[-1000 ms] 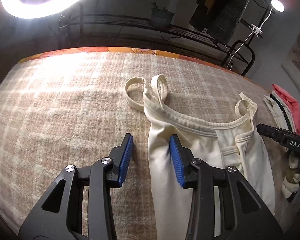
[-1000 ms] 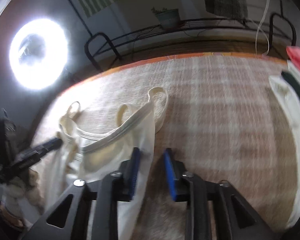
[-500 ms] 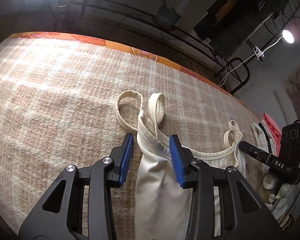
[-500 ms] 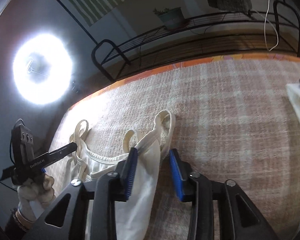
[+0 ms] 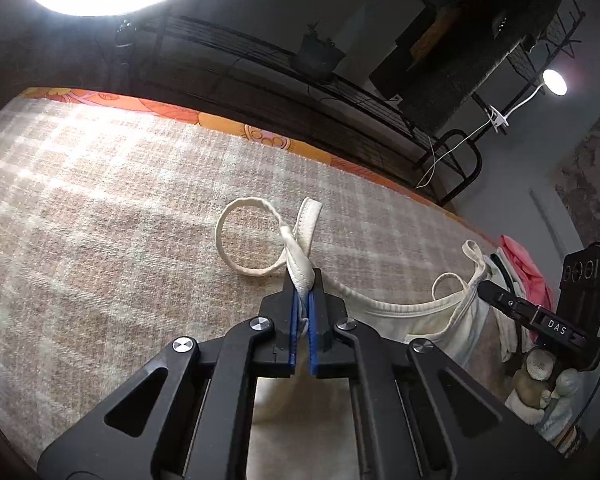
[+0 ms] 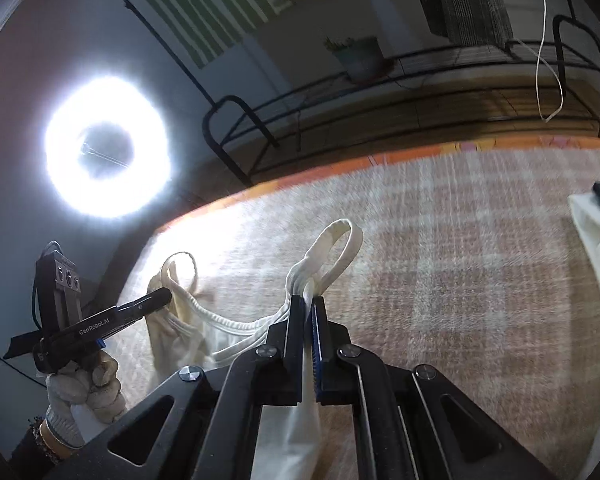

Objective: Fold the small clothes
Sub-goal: 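Grasp a camisole strap with the left tool and lift it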

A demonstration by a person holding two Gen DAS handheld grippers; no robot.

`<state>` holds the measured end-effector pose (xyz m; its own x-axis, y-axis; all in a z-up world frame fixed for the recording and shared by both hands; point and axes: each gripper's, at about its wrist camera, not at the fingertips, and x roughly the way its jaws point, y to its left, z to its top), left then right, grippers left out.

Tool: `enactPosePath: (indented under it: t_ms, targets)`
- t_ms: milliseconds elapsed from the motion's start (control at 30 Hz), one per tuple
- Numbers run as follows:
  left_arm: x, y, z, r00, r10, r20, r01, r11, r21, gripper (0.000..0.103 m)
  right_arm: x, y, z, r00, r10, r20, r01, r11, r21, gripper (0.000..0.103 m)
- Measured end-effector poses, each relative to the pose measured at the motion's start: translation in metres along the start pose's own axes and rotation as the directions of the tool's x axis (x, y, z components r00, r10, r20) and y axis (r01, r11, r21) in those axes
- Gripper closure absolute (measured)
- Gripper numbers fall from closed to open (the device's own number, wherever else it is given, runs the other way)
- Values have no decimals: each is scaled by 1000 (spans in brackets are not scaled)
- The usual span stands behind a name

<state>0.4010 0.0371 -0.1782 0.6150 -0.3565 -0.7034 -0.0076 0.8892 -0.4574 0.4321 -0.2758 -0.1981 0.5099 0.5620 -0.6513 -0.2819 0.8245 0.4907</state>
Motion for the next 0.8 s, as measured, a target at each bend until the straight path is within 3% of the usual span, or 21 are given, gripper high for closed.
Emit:
enactPosePath:
  t_ms: [400, 800]
  targets:
    - [-88, -13, -31, 999, 2, 36, -3, 999, 33, 102, -74, 62, -29, 999, 23, 43, -18, 995, -100, 103]
    - [-150, -9, -113, 999, 37, 4, -37, 999, 23, 102, -122, 108, -106, 1000, -18, 10, 19, 990, -142, 103]
